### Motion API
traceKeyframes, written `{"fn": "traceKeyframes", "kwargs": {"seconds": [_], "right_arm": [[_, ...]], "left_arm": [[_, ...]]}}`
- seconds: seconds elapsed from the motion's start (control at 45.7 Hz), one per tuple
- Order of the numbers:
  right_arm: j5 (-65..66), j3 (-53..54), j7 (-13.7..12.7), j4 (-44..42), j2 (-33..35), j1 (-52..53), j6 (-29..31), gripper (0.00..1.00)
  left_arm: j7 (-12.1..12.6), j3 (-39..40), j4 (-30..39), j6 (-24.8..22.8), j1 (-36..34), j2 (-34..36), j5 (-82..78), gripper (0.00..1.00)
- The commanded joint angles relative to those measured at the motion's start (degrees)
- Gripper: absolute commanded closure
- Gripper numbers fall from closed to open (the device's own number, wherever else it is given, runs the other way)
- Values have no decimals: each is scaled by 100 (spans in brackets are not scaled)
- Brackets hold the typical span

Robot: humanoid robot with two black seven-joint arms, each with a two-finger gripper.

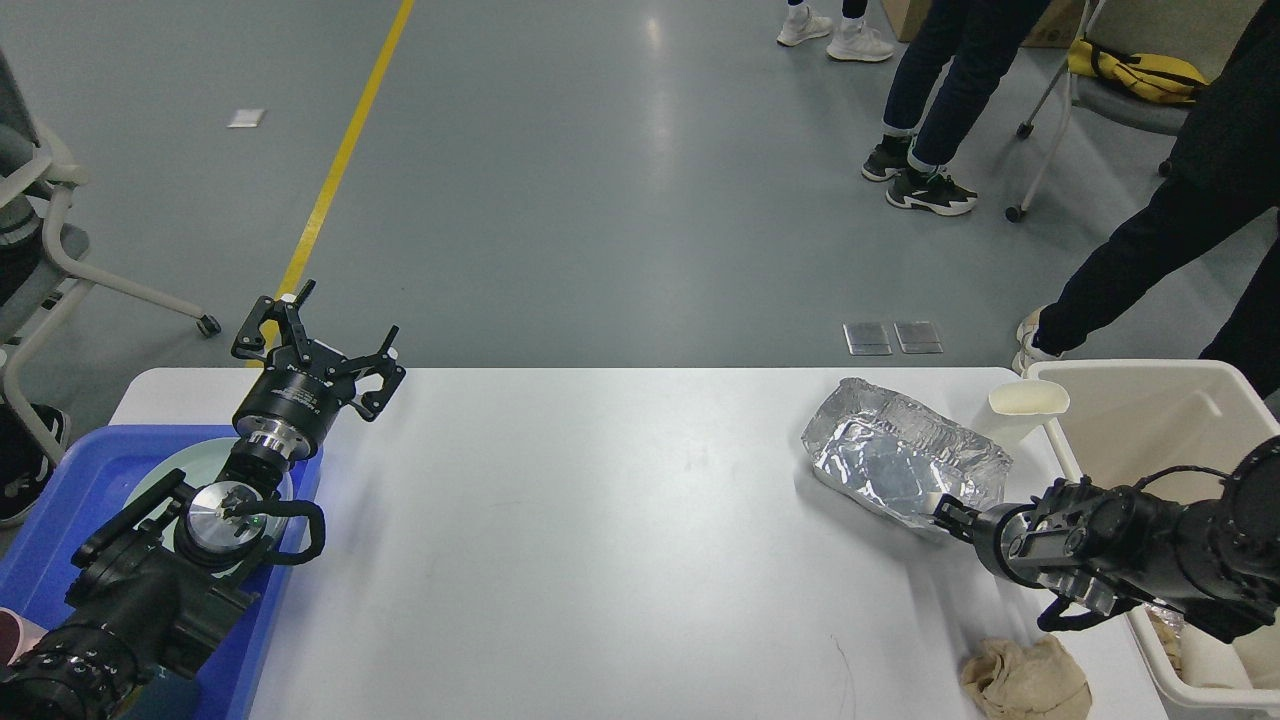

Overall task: Tidy desktop
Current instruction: 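Close the right gripper on the foil sheet edge nearest the robot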

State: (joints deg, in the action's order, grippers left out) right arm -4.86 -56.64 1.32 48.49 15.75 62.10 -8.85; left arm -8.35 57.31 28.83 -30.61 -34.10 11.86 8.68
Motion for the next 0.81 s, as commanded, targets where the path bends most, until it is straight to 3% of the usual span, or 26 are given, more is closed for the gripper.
{"fn": "traceKeyframes", "kwargs": {"seconds": [0.0, 0.591, 0.788], "right_arm": [[-50, 13, -79, 2, 15, -14, -82, 100], [-33, -75, -71, 222, 68, 145, -179, 100], [73, -137, -35, 1327, 656, 961, -144, 100]], "left_arm": [[0, -1, 0, 2, 0, 0, -7, 4], [0, 8, 0, -6, 0, 0, 2, 4], [0, -1, 0, -6, 0, 0, 2, 4]]}}
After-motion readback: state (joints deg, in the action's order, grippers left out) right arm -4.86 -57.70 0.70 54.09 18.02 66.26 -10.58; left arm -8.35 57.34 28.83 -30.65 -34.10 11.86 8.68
